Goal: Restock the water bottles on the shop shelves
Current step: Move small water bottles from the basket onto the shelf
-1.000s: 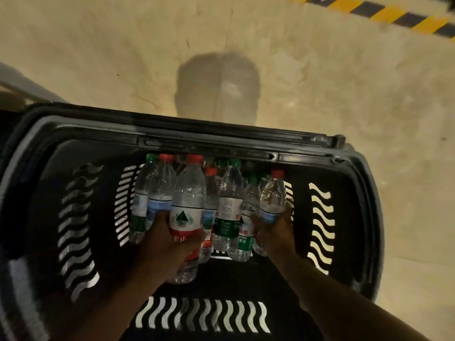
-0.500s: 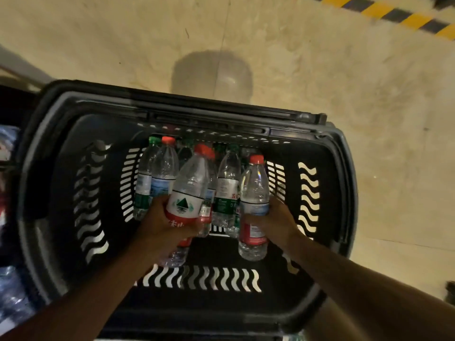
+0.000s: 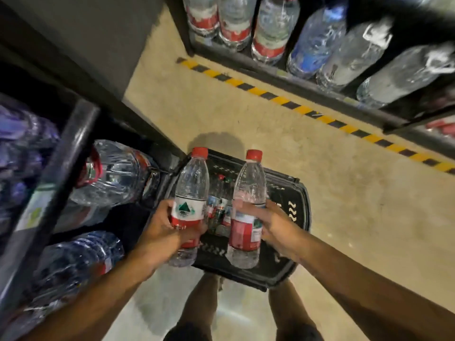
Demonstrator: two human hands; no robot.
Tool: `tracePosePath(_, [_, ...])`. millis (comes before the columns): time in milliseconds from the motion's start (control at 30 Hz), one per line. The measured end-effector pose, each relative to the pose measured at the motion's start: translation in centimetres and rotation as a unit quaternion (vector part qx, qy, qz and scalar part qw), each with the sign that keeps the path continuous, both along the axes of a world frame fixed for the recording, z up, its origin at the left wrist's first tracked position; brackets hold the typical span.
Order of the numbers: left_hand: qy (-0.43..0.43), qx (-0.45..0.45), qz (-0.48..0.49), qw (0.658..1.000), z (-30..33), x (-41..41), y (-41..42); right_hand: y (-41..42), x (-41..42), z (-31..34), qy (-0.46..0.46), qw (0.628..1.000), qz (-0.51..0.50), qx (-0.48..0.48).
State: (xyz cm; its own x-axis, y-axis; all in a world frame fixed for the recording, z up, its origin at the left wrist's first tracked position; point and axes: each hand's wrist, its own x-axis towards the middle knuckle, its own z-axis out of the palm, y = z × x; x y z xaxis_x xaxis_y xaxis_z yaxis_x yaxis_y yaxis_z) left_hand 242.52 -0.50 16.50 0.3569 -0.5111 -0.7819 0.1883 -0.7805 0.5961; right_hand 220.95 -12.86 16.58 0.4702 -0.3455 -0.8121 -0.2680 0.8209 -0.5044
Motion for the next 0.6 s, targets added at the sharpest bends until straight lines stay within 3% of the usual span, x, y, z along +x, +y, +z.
tracePosePath(300, [0.015,-0.127,0.043,0.991,21.2,1.8,3.6,1.7,2.1,23.0,-0.065,0.995,-0.034,-0.072])
tracePosePath(600, [-0.013,-0.194,0.103,0.975,29.6,-0.7,8.8,7.0,2.0,31.5,-0.092,0.985,-0.015,-0.146])
